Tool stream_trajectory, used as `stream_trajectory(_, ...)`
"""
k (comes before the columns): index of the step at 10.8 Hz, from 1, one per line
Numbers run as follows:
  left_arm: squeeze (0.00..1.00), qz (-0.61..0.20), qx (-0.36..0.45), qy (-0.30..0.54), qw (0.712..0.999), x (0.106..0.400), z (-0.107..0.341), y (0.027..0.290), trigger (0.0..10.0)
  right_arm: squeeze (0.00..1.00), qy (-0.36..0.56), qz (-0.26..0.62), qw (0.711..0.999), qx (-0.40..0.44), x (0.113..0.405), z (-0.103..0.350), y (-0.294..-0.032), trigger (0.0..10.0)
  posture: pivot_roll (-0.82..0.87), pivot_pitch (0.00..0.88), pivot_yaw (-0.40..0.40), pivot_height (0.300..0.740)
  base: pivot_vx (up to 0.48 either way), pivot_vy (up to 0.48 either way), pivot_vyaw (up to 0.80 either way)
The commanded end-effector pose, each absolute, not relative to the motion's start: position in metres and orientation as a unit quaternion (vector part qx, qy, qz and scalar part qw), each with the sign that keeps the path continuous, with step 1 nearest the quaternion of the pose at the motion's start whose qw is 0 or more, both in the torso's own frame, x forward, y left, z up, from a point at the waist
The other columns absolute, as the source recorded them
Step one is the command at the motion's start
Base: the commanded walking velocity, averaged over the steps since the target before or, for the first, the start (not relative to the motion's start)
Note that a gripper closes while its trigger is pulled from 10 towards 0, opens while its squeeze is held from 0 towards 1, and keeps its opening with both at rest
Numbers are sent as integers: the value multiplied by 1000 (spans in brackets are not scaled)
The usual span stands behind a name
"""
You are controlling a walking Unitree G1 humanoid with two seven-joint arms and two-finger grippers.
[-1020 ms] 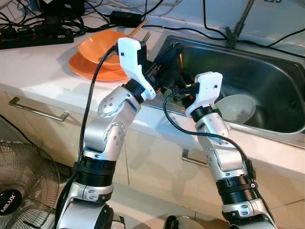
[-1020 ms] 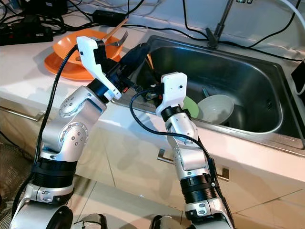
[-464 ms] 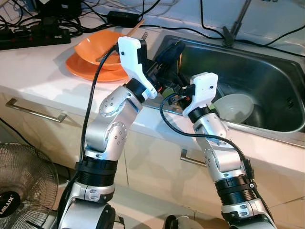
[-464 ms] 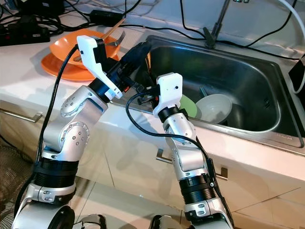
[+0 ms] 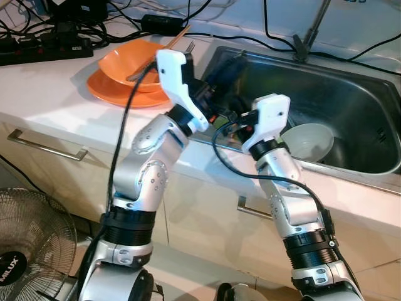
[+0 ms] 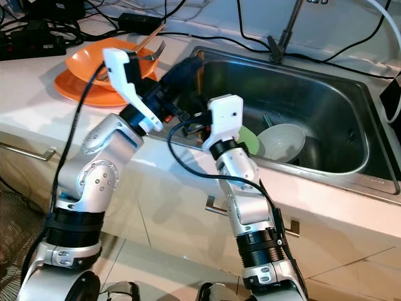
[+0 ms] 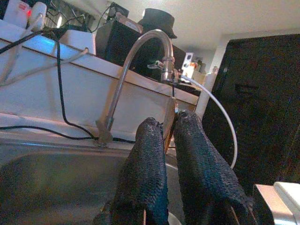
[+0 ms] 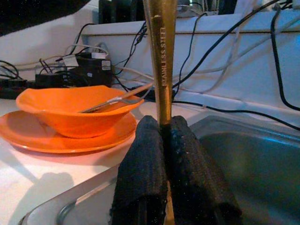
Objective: Kitchen organization
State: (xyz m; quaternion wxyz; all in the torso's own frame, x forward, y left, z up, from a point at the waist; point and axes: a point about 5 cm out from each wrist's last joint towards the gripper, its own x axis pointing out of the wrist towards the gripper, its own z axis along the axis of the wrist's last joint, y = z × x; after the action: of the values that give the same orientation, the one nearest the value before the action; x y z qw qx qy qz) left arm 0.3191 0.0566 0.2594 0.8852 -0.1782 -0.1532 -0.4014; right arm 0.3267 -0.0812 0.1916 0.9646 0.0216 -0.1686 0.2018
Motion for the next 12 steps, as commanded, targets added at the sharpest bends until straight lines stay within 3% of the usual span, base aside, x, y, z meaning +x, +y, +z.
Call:
stream_trajectory(1, 1000, -399, -186, -147, 886, 319, 257, 58, 10000, 0, -165, 198, 966, 31, 327, 190, -83, 0, 109, 95, -55, 740, 0, 0, 0)
stream_trajectory(6, 1000, -381, -265, -159, 871, 322, 268, 72, 10000, 0, -158, 177, 971, 27, 332, 186, -92, 0, 111, 99, -58, 740, 0, 0, 0)
stream_trajectory(7, 1000, -369, -255, -156, 880, 323, 264, 76, 10000, 0, -156, 163, 974, 22, 336, 185, -98, 0, 112, 99, -59, 740, 0, 0, 0)
stream_trajectory(8, 0, -355, -245, -151, 889, 325, 258, 79, 10000, 0, -152, 148, 977, 18, 341, 185, -104, 0, 113, 99, -60, 740, 0, 0, 0)
stream_trajectory(10, 0, -334, -206, -127, 911, 325, 240, 84, 10000, 0, -154, 113, 982, 3, 353, 190, -121, 0, 112, 97, -60, 740, 0, 0, 0)
stream_trajectory(12, 0, -317, -90, -55, 943, 322, 200, 88, 10000, 0, -140, 69, 988, -10, 370, 192, -139, 10000, 114, 98, -62, 740, 0, 0, 0)
